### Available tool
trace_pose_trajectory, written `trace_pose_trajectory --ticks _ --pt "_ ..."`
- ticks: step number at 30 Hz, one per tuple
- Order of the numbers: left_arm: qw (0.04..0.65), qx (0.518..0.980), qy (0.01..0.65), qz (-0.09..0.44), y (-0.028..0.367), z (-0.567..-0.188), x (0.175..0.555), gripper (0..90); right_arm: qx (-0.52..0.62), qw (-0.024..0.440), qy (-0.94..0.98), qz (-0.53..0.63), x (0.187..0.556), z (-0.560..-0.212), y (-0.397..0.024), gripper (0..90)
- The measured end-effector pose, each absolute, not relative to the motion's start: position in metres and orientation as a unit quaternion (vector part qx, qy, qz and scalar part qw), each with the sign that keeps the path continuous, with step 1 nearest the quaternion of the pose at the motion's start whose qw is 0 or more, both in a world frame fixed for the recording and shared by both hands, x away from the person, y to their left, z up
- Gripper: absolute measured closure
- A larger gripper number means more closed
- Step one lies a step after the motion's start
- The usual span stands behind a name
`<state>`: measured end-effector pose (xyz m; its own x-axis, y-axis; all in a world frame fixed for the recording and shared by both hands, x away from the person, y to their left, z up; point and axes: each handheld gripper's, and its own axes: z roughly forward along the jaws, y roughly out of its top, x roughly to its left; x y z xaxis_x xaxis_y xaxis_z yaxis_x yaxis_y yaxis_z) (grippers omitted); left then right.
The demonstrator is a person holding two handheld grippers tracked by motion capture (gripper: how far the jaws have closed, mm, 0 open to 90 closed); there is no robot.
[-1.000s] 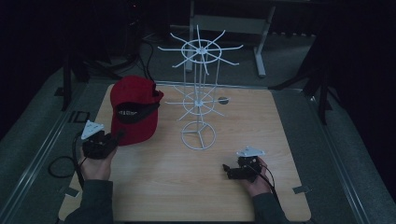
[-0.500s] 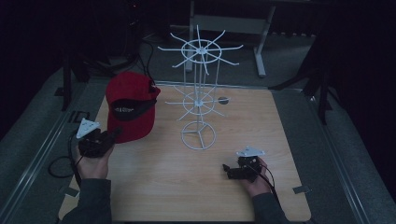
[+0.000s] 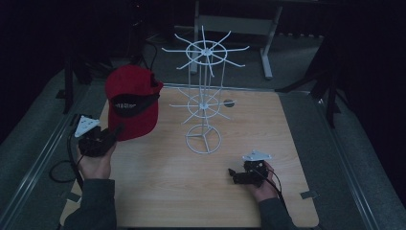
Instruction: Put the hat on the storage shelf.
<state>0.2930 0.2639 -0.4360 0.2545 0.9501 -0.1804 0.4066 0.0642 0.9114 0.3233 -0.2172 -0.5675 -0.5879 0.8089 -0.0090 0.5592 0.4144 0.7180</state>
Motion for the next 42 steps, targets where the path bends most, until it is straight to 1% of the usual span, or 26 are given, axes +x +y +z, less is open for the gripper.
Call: trace_pose_trajectory --ticks 42 --pt "0.518 0.597 0.534 0.299 0.265 -0.398 0.296 85.7 0.417 0.18 0.821 0.346 0.323 -0.567 -0.217 12.1"
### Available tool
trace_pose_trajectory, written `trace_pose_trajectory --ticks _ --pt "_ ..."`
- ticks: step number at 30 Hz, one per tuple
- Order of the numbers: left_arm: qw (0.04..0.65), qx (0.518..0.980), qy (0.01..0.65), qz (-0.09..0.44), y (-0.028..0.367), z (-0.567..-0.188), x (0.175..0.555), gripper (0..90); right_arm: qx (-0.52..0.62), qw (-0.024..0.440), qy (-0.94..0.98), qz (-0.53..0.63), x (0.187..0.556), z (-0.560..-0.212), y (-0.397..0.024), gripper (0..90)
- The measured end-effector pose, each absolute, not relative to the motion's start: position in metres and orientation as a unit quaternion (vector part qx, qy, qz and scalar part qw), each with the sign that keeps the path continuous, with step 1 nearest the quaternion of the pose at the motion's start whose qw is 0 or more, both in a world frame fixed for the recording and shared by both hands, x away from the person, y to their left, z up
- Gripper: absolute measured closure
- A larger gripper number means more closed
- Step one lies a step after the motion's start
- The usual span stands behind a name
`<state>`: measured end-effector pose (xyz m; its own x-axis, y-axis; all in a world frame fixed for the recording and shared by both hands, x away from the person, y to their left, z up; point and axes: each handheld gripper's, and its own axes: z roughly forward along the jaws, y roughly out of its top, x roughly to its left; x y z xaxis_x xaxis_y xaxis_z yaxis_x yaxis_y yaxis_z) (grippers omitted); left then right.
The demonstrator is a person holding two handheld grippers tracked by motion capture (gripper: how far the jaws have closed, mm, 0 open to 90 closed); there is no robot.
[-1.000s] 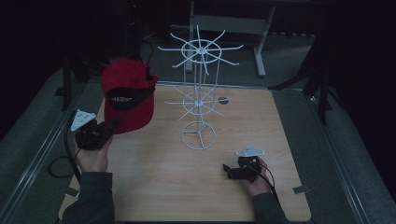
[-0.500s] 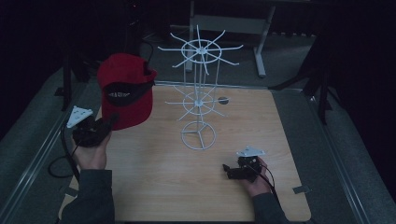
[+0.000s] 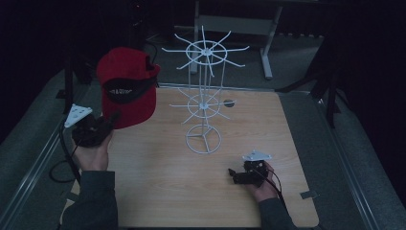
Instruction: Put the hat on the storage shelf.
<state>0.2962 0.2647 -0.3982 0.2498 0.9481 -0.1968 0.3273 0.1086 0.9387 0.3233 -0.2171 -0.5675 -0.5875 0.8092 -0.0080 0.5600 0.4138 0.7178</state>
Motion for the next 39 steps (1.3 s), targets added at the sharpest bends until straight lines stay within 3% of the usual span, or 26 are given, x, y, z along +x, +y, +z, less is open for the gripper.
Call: trace_pose_trajectory --ticks 39 --pt "0.544 0.576 0.529 0.304 0.266 -0.376 0.295 85.6 0.416 0.181 0.821 0.345 0.323 -0.567 -0.217 12.1"
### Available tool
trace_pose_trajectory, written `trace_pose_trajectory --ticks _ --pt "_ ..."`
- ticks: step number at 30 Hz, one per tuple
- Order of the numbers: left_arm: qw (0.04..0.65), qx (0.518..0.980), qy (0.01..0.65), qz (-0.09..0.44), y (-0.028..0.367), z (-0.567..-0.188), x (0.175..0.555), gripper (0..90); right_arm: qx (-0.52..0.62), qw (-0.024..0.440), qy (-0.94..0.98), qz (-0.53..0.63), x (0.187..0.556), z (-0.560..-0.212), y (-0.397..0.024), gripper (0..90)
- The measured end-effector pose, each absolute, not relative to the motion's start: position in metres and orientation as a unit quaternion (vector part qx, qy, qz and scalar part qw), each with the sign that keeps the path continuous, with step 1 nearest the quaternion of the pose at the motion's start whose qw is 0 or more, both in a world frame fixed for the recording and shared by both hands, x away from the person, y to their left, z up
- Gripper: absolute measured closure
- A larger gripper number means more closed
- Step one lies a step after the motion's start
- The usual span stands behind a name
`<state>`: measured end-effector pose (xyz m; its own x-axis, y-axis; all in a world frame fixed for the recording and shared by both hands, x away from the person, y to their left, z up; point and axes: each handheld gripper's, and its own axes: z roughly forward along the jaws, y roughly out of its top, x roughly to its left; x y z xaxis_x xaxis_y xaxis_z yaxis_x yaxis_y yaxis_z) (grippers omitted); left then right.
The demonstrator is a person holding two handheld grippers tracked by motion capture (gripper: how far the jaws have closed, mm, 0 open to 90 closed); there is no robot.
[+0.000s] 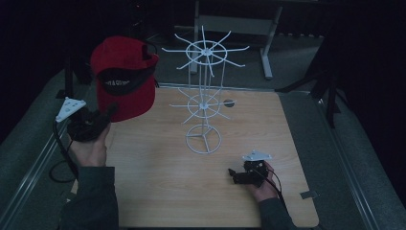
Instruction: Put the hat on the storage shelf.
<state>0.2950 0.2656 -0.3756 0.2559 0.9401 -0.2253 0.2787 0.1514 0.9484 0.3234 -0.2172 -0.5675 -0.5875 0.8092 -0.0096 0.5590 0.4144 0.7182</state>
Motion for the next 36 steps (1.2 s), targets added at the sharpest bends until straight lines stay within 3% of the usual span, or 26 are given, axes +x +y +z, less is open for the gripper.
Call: trace_pose_trajectory --ticks 36 --pt "0.573 0.563 0.504 0.317 0.261 -0.357 0.289 85.6 0.413 0.181 0.823 0.346 0.325 -0.568 -0.217 12.1"
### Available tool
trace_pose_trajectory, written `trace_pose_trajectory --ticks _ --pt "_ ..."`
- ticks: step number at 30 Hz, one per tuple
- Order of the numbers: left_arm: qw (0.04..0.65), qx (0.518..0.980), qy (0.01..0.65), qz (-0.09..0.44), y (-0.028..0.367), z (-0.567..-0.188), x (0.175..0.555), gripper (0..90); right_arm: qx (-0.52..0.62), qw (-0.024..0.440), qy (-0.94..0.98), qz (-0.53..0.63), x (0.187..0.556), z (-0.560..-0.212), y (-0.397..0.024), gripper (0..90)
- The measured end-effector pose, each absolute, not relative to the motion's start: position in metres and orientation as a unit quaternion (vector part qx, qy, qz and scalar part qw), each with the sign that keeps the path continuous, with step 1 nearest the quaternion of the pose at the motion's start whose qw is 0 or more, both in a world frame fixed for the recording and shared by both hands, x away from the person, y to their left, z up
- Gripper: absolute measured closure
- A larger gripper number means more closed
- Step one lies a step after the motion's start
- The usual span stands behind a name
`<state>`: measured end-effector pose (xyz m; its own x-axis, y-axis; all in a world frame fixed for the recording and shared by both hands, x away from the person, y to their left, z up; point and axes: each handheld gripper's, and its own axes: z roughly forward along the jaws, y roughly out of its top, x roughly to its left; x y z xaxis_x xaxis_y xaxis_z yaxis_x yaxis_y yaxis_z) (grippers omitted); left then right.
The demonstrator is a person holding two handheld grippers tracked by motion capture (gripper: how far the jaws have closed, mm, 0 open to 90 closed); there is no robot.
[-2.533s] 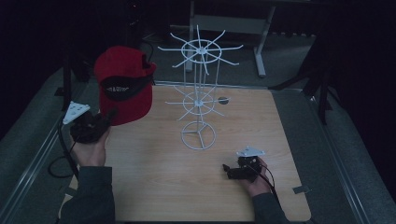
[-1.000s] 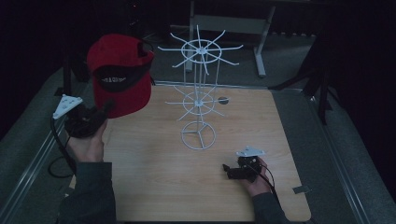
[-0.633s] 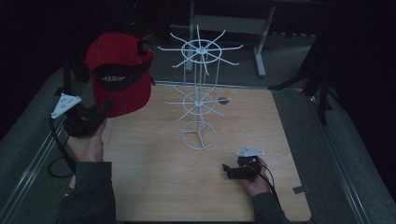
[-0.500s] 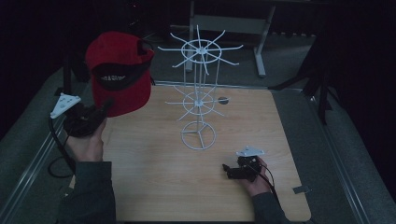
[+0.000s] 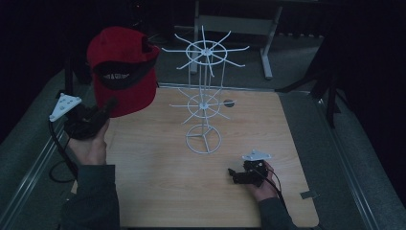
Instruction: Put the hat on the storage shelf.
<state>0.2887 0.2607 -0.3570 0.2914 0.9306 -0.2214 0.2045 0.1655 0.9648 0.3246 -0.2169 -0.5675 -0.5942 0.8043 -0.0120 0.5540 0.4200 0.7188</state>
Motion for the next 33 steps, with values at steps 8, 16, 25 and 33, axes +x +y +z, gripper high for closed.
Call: trace_pose_trajectory --ticks 8,16,25,33 --pt "0.581 0.555 0.503 0.318 0.26 -0.353 0.289 85.6 0.413 0.18 0.823 0.346 0.325 -0.568 -0.217 12.1" --pt "0.588 0.55 0.501 0.317 0.26 -0.35 0.289 85.6 0.413 0.18 0.823 0.346 0.325 -0.568 -0.217 12.1" --pt "0.597 0.544 0.494 0.321 0.257 -0.347 0.284 85.5 0.413 0.18 0.823 0.345 0.325 -0.568 -0.217 12.1" --pt "0.607 0.545 0.481 0.32 0.254 -0.346 0.279 85.5 0.413 0.18 0.823 0.345 0.324 -0.567 -0.217 12.1"
